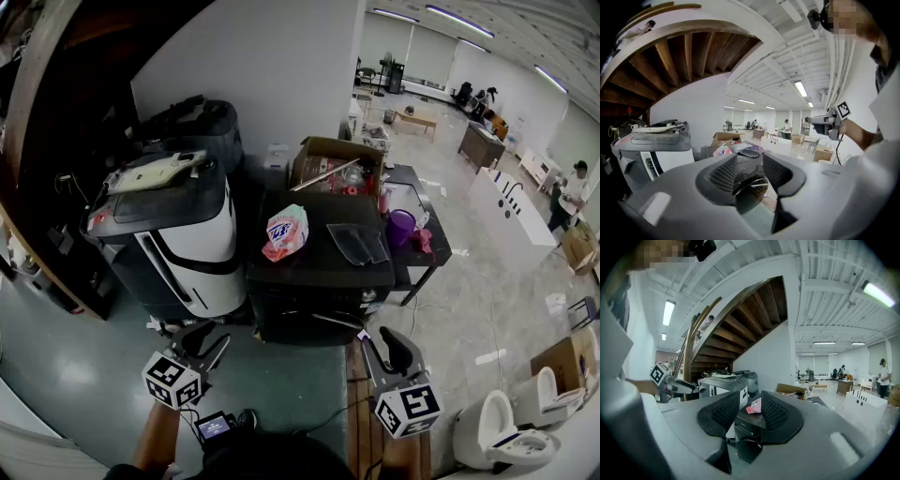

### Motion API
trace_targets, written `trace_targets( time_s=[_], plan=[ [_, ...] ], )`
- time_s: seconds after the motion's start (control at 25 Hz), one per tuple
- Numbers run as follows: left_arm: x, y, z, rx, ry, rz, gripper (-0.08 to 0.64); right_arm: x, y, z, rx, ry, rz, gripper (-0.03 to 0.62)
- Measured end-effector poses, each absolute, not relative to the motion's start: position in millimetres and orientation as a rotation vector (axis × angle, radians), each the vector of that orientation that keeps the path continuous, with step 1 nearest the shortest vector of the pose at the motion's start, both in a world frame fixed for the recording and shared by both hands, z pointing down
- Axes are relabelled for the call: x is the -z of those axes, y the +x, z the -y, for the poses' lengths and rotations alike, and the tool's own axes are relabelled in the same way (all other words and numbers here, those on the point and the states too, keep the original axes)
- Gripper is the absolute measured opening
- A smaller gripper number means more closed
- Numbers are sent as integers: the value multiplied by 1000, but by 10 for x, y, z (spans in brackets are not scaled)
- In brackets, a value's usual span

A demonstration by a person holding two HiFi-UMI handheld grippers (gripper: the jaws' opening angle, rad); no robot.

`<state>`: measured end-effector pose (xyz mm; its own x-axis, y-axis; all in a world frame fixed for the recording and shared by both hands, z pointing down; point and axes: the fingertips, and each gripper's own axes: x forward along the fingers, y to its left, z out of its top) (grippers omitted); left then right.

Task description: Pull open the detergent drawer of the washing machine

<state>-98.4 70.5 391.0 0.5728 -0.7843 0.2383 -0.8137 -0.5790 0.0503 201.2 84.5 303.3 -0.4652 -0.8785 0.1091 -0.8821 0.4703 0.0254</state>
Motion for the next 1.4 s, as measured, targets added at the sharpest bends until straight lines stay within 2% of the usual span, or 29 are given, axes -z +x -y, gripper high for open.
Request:
trace_targets(
  time_s=[0.72,1.4],
  plan=[
    [-3867,-706,-805,-328,2635,1394,183,-3061,2305,-834,-55,1533,2622,130],
    [-4033,-870,-578,-320,2571,1413,183,-3207,2053,-449,-165,1454,2666,129]
  ],
)
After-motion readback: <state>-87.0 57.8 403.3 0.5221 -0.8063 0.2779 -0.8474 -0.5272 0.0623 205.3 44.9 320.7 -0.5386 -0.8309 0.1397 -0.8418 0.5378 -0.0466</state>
